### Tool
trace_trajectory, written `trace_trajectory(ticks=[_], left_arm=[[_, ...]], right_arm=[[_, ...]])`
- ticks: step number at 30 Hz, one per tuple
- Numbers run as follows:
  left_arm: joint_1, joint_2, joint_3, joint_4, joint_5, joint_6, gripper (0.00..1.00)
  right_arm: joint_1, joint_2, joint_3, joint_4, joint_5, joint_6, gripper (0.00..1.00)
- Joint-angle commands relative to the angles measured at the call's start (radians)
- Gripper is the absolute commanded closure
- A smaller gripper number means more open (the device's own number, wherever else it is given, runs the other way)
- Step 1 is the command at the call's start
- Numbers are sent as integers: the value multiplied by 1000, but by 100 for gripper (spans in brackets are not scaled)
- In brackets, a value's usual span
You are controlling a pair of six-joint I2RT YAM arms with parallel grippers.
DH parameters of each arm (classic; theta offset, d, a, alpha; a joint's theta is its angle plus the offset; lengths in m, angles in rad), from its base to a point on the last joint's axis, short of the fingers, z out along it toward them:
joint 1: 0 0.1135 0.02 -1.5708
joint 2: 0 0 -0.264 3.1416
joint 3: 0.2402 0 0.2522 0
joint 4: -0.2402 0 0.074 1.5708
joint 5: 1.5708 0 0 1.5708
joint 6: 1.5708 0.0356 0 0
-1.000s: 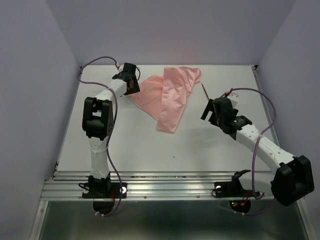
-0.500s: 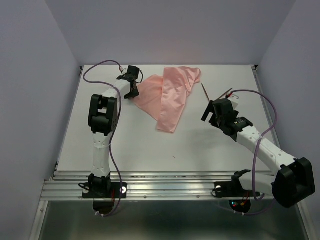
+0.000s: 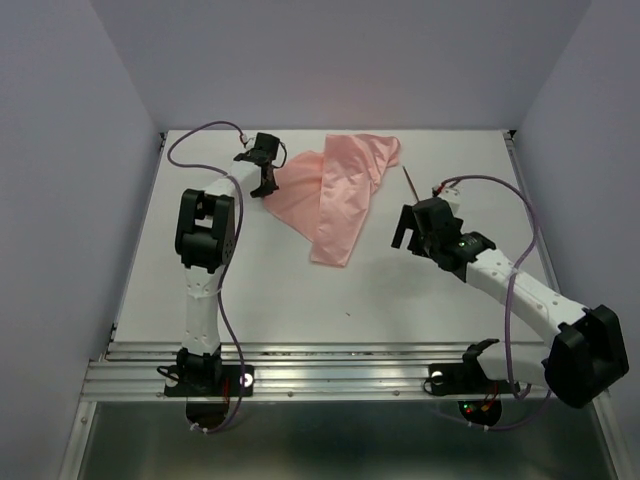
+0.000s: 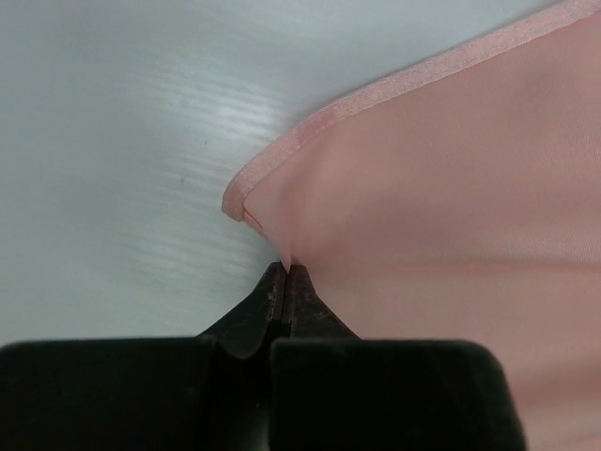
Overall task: Fold the napkin into a case and place the utensils inside
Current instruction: Pick up the crumpled napkin from the center of the board.
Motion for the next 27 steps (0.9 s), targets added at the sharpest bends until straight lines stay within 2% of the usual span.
trace_trajectory(ticks=[1,5,9,11,12,14,18,27], left_arm=[[1,-163,-115,-22,33,4,100],[1,-297,-304,13,71,-9,100],[1,-390,-424,45,126,-23,100],[1,-423,-471,61,152,-29,100],[1,-430,-482,65,162,-32,100],[1,-446,-507,75,174,-36,100],[1,-456,-518,76,169,-26,100],[1,-444,-511,75,176,-2,100]], right_arm=[[141,94,136,-11,57,-73,0],[372,261,265,-27,181,-139,2],[518,450,392,-27,243,-229,7],[549,539,425,-4,243,-278,12],[563,565,449,4,234,-297,19],[586,611,468,19,230,-335,24],[609,709,499,15,224,-378,25],[609,792,503,12,298,-351,44]])
